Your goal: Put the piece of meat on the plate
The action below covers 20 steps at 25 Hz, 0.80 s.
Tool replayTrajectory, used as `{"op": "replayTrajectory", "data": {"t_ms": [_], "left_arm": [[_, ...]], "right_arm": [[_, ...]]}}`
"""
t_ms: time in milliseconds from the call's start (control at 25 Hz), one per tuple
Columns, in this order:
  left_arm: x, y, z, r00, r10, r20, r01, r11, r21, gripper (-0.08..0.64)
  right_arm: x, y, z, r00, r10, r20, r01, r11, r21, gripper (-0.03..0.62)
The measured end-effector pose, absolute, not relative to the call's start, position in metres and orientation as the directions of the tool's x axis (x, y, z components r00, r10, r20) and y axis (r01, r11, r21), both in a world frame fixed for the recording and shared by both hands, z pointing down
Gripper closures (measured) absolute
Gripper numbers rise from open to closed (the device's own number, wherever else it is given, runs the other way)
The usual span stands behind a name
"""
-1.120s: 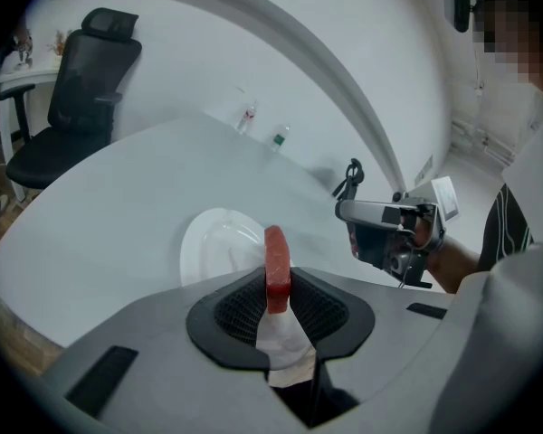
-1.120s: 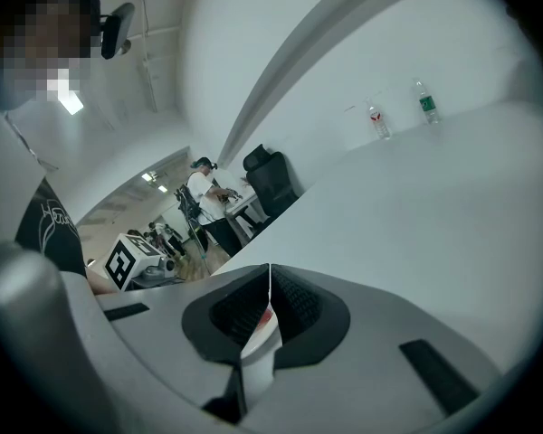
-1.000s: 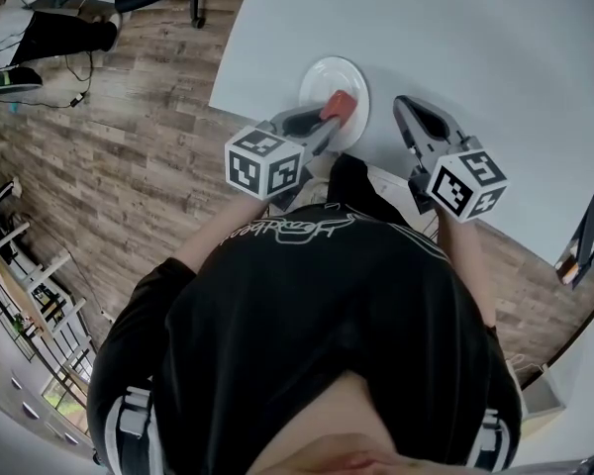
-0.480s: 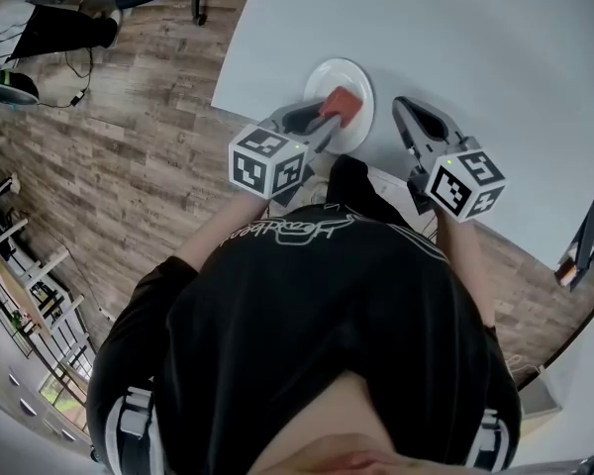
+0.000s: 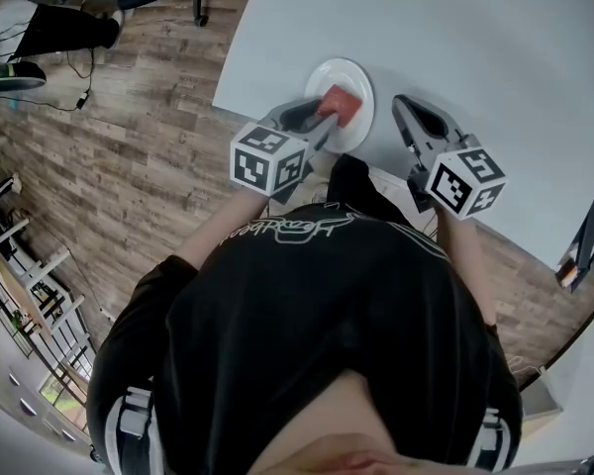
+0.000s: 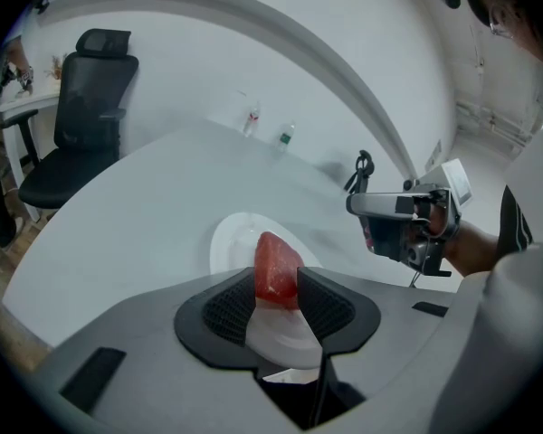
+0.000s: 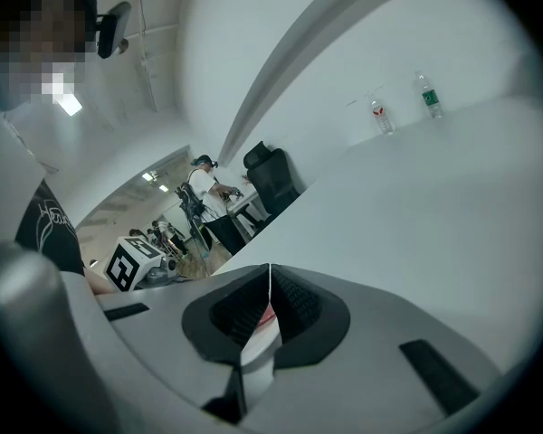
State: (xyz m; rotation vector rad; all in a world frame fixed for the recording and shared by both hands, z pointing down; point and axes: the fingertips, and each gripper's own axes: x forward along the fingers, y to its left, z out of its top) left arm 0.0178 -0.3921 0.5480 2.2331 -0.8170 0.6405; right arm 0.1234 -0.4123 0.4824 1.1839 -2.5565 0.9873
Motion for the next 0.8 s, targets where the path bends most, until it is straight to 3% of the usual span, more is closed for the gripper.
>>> {"op": "replayTrajectory", "data": {"t_ms": [800], "left_arm": [[0.01,-0.403,0.52,0.687,-0.407,0.601,-0.707,-0.564,0.427,0.416]], "right_arm": [[0.12,-0.408,0.466,-0.663,-0.633,0.4,-0.74,0.473,-0.479,0.583]]}}
